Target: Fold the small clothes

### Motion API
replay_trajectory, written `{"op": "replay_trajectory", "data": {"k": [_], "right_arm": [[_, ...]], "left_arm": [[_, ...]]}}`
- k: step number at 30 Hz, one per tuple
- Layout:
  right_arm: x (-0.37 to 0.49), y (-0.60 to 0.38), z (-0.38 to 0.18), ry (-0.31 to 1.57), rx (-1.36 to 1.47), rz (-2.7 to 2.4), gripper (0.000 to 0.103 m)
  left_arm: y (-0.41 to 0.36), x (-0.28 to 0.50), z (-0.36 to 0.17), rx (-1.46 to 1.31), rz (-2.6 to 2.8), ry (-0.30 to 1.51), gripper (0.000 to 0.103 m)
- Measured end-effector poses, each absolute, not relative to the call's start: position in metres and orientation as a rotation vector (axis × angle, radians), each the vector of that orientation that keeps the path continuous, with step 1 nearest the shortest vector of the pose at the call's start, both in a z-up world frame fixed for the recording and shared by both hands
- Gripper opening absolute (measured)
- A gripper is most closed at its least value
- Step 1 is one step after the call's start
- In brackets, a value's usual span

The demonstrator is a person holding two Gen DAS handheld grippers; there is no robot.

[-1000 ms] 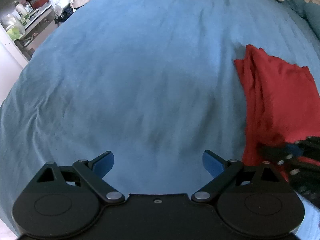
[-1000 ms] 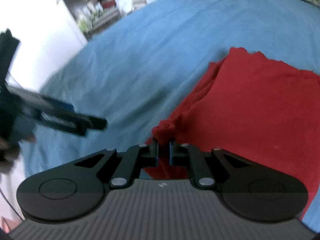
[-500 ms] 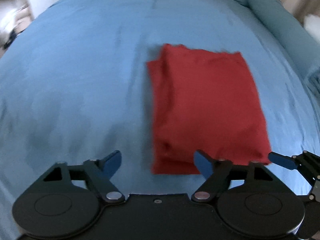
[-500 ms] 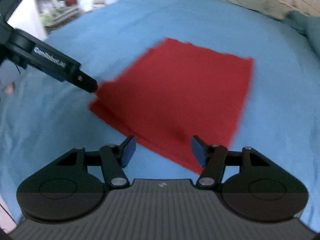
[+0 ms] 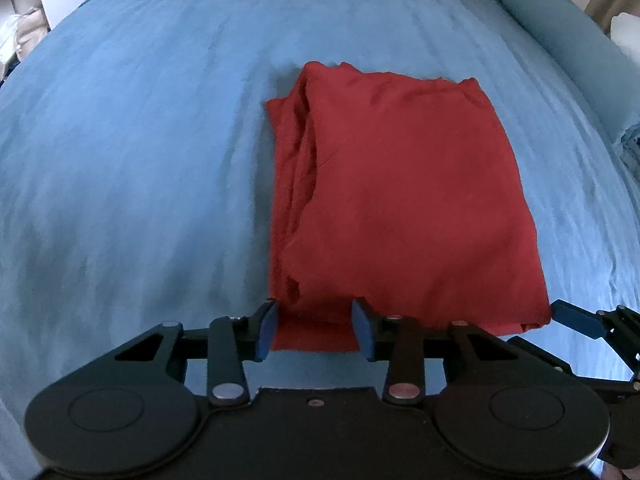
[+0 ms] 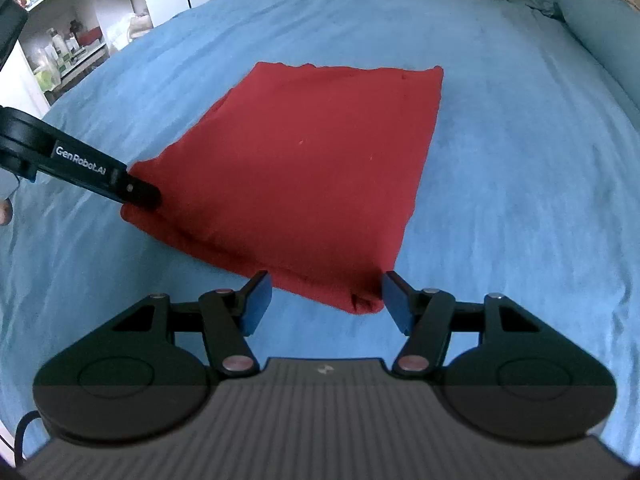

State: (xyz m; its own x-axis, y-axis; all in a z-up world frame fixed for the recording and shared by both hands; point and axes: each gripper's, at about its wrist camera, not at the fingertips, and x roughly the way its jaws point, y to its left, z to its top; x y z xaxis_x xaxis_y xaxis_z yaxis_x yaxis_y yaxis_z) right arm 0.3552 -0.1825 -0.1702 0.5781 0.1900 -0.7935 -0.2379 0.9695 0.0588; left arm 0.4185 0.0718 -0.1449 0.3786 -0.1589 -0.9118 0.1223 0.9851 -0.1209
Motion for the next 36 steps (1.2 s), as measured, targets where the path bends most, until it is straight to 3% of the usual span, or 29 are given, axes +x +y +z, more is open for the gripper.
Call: {"op": "replay_trajectory", "data": {"k": [2, 3, 4, 14, 21, 23, 26, 28, 32, 36], "right_arm": [[0.356, -0.184, -0.170, 0.916, -0.054, 0.254, 0.077], [0.356, -0.185, -0.169, 0.915, -0.053, 0.255, 0.077], [0.357, -0.184, -0.169, 0.913, -0.054, 0.256, 0.077], [0.356, -0.188, -0.163, 0.904, -0.042, 0.254, 0.077], [0.356, -0.195, -0.170, 0.931, -0.025, 0.248, 0.077], [0.356, -0.196, -0.171, 0.936, -0.023, 0.249, 0.077], [0.355, -0.199, -0.168, 0.922, -0.013, 0.259, 0.077], [0.355, -0.200, -0.166, 0.901, -0.002, 0.243, 0.077], [0.361, -0.207, -0.166, 0.888, 0.053, 0.166, 0.077], [0.373, -0.211, -0.193, 1.000, 0.014, 0.105, 0.077]], "left_arm": [[0.070, 0.419, -0.145, -0.031, -0.179, 1.168, 0.032], [0.069, 0.421, -0.145, -0.029, -0.179, 1.166, 0.019], [0.069, 0.422, -0.145, -0.035, -0.183, 1.165, 0.012], [0.069, 0.388, -0.108, 0.042, -0.180, 1.026, 0.008], [0.068, 0.375, -0.149, 0.062, -0.124, 1.064, 0.009], [0.067, 0.379, -0.151, 0.062, -0.125, 1.057, 0.012], [0.071, 0.384, -0.141, 0.048, -0.109, 1.047, 0.033], [0.073, 0.381, -0.134, 0.057, -0.093, 1.024, 0.057], [0.076, 0.376, -0.129, 0.080, -0.087, 1.010, 0.061], [0.077, 0.380, -0.134, 0.094, -0.074, 1.031, 0.061]]}}
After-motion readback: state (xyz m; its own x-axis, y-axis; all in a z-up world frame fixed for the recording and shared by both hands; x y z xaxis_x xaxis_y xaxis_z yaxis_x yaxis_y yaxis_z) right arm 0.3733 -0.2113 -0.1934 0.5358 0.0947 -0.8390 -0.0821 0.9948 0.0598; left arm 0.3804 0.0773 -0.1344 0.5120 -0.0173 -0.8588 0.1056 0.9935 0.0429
